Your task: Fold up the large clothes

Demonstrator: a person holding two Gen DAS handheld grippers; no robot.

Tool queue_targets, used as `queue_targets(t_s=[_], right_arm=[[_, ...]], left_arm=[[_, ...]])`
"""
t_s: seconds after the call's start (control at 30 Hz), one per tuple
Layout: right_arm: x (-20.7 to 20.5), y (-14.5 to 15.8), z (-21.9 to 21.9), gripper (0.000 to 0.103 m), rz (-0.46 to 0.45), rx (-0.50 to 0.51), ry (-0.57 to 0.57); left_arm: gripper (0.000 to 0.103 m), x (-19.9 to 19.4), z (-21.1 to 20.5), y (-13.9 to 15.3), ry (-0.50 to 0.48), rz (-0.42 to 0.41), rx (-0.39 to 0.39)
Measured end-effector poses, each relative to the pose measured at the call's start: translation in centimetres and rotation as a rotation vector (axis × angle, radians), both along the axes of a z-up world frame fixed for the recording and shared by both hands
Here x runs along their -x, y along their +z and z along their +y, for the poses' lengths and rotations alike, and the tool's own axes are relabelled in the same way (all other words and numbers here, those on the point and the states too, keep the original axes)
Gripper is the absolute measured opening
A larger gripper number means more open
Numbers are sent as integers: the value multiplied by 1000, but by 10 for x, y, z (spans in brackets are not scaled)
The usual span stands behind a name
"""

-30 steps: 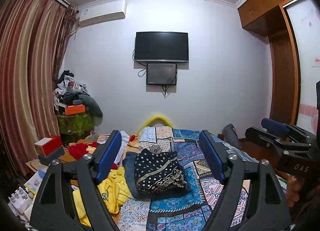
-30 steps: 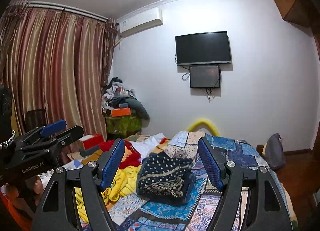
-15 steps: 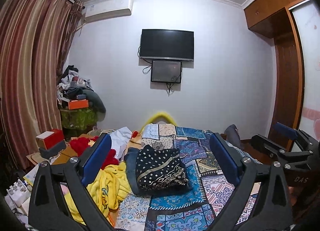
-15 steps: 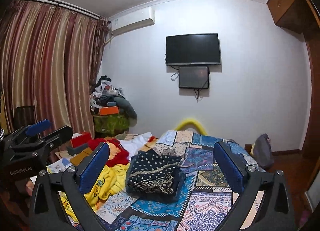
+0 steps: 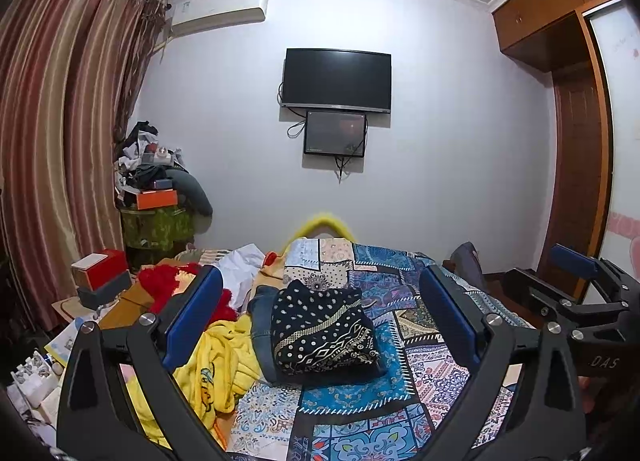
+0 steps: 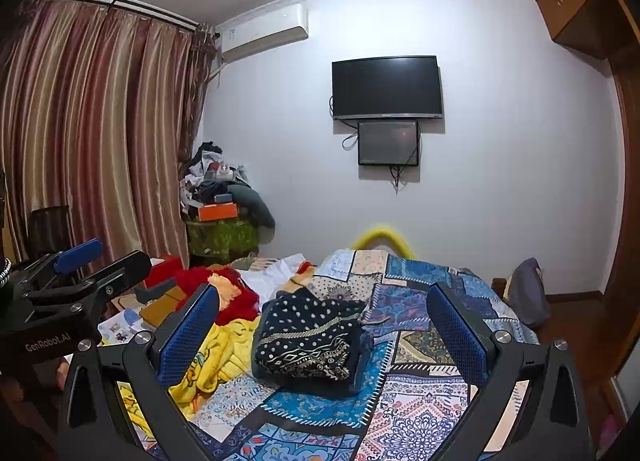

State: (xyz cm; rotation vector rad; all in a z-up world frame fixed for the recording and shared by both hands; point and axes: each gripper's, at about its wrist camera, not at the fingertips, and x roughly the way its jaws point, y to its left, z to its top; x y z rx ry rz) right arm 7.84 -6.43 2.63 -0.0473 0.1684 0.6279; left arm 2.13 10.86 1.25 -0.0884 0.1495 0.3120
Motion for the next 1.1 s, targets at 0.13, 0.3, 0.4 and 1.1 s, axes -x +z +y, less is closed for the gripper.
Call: queue_targets(t_s=[0.13,0.3,0.4,1.1], right_arm=[[-2,0,1,103,9,1,-4],[-2,-1,1,103,6,-2,-6],[-3,-1,1,103,4,-4,-8],[-7,-7,-3,103,44,-22,-31]], left_arm=[[99,0,2,0,-2,0,6],[100,-1,4,0,-9,9,5],[100,-2,4,0,-9,14,-4],[101,-9,2,0,-40,29,-3]])
